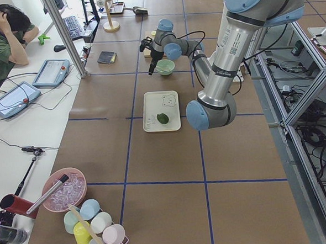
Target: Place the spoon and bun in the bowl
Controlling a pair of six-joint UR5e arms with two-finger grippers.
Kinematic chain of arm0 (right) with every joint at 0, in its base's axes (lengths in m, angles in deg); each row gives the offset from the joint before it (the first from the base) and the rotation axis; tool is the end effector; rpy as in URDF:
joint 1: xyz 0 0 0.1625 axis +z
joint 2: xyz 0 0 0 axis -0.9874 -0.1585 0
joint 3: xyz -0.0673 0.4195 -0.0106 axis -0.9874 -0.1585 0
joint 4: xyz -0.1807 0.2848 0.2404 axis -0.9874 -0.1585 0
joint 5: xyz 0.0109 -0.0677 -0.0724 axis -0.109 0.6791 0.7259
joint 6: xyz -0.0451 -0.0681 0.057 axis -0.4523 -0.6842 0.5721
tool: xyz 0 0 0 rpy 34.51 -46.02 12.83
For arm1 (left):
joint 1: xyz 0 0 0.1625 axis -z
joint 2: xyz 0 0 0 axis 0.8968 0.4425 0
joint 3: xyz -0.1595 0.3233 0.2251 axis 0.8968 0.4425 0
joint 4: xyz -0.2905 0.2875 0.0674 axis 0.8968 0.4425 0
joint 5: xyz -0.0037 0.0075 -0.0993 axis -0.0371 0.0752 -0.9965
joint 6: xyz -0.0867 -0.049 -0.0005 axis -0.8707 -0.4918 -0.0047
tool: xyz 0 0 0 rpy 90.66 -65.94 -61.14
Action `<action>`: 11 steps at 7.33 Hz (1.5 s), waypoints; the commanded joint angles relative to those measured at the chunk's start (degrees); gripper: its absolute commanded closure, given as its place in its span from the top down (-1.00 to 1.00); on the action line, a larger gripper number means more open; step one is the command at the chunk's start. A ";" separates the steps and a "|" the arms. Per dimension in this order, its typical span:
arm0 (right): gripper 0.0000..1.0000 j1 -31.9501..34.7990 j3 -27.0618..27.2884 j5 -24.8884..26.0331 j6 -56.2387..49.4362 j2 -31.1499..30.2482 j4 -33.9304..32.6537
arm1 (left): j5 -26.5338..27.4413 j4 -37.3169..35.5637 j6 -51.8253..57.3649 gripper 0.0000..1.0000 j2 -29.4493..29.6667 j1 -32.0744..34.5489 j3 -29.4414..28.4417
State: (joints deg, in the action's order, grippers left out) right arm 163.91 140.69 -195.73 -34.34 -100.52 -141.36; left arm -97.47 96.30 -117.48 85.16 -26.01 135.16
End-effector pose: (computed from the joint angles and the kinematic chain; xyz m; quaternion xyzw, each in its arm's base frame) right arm 0.0032 -0.4472 0.5675 0.2302 -0.4148 -0.1747 0.8628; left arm 0.3913 -0.4478 0.2224 0.2168 0.3830 0.0836 0.8940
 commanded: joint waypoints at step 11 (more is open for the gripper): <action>1.00 -27.98 13.32 14.01 33.77 23.93 -24.00 | -36.51 -5.06 60.09 1.00 -39.53 53.68 -9.79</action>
State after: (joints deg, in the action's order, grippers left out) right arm 139.35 152.49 -184.60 -2.78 -78.04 -162.21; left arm -132.81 93.67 -57.30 47.41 26.01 125.47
